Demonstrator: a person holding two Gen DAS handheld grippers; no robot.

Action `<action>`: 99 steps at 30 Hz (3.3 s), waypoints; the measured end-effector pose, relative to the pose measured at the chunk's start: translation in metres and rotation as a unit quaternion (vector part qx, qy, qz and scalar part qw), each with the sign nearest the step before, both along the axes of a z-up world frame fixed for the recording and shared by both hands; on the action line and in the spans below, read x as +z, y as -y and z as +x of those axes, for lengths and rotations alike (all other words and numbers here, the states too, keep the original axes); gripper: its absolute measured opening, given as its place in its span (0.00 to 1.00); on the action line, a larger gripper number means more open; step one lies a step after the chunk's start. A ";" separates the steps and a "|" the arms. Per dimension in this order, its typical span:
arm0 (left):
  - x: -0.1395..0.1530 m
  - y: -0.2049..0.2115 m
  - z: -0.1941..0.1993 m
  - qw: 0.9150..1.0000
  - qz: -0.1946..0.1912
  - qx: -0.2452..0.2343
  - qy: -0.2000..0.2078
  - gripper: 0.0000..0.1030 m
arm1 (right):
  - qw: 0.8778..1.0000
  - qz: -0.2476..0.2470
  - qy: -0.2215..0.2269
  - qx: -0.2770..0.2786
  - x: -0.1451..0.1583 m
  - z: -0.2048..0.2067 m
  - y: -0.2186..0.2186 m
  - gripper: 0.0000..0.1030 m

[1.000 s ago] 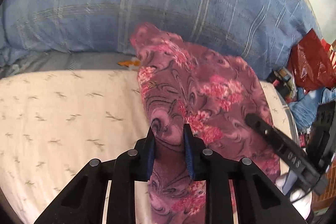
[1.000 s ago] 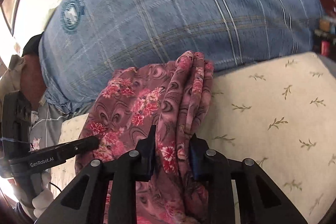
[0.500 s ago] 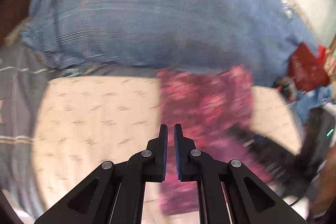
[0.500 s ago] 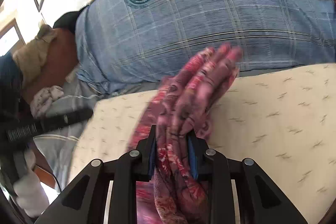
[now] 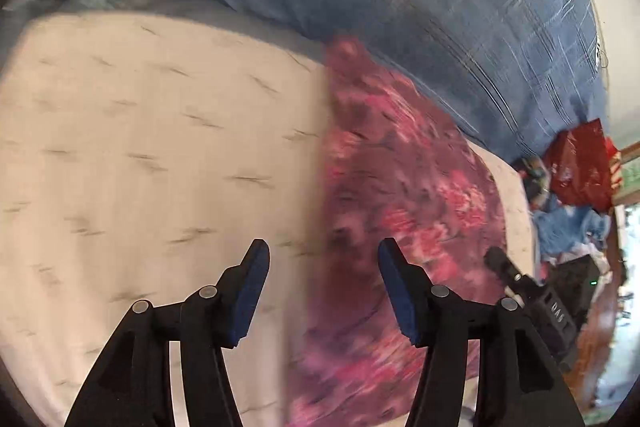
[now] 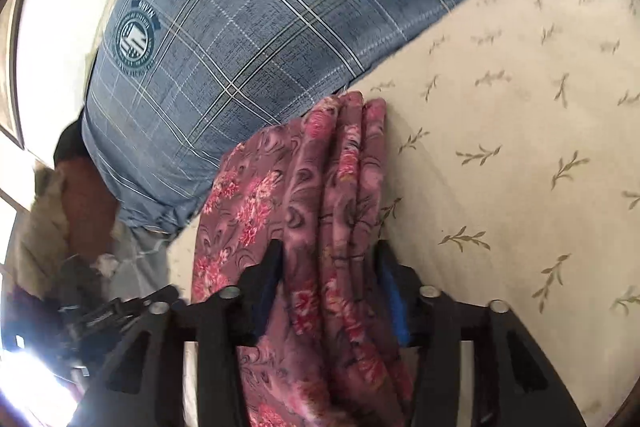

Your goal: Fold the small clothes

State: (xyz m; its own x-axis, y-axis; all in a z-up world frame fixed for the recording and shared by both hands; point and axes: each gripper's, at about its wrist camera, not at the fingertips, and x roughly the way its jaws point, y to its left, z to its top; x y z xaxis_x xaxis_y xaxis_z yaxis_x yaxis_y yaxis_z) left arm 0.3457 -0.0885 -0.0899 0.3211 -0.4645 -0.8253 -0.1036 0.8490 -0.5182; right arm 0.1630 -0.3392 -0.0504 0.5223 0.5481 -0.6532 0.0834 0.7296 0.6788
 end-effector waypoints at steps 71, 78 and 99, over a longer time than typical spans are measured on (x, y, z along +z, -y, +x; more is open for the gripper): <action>0.050 -0.101 -0.110 0.982 0.169 0.048 0.075 0.76 | 0.976 -0.137 0.092 0.143 0.000 -0.001 -0.174 0.39; 0.082 -0.092 -0.159 0.970 0.219 0.022 0.107 0.74 | 0.973 -0.134 0.130 0.138 0.035 -0.046 -0.169 0.44; 0.090 -0.090 -0.238 0.965 0.237 0.003 0.113 0.76 | 0.972 -0.165 0.107 0.129 0.018 -0.108 -0.146 0.66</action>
